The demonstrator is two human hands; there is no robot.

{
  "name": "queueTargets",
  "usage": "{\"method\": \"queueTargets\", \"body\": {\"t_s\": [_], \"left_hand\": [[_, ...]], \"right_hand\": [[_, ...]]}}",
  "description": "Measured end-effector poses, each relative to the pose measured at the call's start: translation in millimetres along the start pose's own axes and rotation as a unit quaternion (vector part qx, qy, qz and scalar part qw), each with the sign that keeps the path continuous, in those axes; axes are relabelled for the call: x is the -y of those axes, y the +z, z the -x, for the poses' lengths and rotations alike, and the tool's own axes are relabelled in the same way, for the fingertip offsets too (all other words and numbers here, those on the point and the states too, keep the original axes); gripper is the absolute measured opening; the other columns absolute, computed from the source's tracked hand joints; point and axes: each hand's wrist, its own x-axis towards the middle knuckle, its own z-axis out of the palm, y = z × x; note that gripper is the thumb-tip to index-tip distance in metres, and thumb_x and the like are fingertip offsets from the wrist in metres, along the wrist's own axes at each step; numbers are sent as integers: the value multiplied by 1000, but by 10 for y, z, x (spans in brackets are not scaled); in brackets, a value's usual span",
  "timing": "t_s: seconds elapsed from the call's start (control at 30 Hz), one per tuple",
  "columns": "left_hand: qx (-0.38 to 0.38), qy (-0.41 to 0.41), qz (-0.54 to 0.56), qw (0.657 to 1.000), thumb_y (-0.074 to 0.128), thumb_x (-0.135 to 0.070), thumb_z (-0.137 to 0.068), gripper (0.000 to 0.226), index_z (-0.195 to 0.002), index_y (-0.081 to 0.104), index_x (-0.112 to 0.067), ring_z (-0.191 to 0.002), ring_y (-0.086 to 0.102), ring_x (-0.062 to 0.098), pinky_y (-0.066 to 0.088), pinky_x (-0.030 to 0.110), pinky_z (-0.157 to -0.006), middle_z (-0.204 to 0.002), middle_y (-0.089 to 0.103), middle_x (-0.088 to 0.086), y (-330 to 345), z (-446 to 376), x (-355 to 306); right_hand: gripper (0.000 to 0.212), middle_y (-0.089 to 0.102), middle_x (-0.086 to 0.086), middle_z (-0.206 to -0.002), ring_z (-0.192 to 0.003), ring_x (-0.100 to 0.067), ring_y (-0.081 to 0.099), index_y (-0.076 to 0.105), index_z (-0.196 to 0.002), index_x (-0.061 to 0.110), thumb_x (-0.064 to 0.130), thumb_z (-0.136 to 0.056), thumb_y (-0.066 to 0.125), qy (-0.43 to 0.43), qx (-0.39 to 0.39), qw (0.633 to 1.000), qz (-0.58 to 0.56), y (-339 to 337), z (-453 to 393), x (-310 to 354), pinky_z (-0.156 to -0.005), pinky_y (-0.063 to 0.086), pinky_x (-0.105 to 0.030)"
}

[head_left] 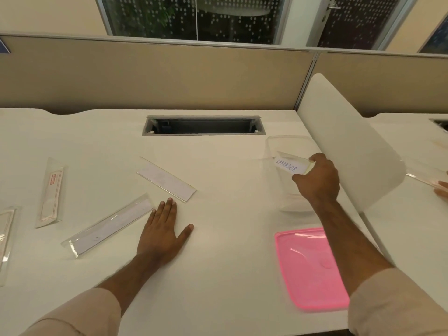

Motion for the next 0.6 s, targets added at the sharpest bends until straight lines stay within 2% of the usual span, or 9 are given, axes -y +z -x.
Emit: {"method": "queueTargets", "body": {"t_s": [0.1, 0.23, 0.33, 0.43, 0.53, 0.6], "left_hand": [[-1, -1, 0, 1000, 11, -76, -87, 94, -157, 1, -14, -152, -8, 10, -2, 31, -123, -166, -6, -5, 8, 2, 0], [-6, -2, 6, 1000, 12, -76, -86, 95, -157, 2, -14, -152, -6, 10, -1, 32, -124, -166, -4, -5, 17, 1, 6], [-6, -3, 9, 1000, 12, -76, -86, 95, -157, 2, -14, -152, -5, 10, 0, 32, -124, -166, -3, -5, 24, -9, 10], [-5, -3, 4, 1000, 12, -76, -87, 94, -157, 1, -15, -152, -7, 9, -1, 32, -124, -166, -5, -5, 36, -9, 18], [-7, -1, 4, 1000, 13, -76, -88, 93, -157, 1, -15, -152, -6, 10, -1, 32, -124, -165, -5, -5, 39, -12, 20], [-7, -1, 4, 1000, 13, -76, -88, 93, -157, 0, -15, -152, -6, 10, -1, 31, -123, -165, -5, -5, 38, -11, 17]], "right_hand": [[66, 56, -19, -117, -109, -42, 55, 48, -118, 7, 17, -63, 83, 51, 52, 997, 20, 88, -52, 51, -79, 50, -43], [86, 56, -18, -120, -110, -39, 57, 37, -131, 4, 19, -62, 85, 89, 192, 974, 76, 162, -163, 47, -84, 51, -42], [72, 61, -18, -113, -99, -35, 61, 48, -125, -1, 16, -65, 84, 74, 291, 947, 113, 151, -227, 43, -75, 49, -35], [63, 63, -21, -116, -92, -35, 63, 58, -116, -4, 12, -63, 87, 83, 355, 924, 117, 165, -263, 49, -72, 53, -37], [62, 63, -22, -110, -86, -36, 64, 58, -122, -5, 4, -67, 83, 113, 370, 918, 86, 183, -285, 60, -74, 55, -40], [56, 65, -21, -103, -83, -37, 67, 59, -122, -5, 5, -71, 79, 103, 361, 921, 102, 197, -290, 63, -73, 55, -40]]}}
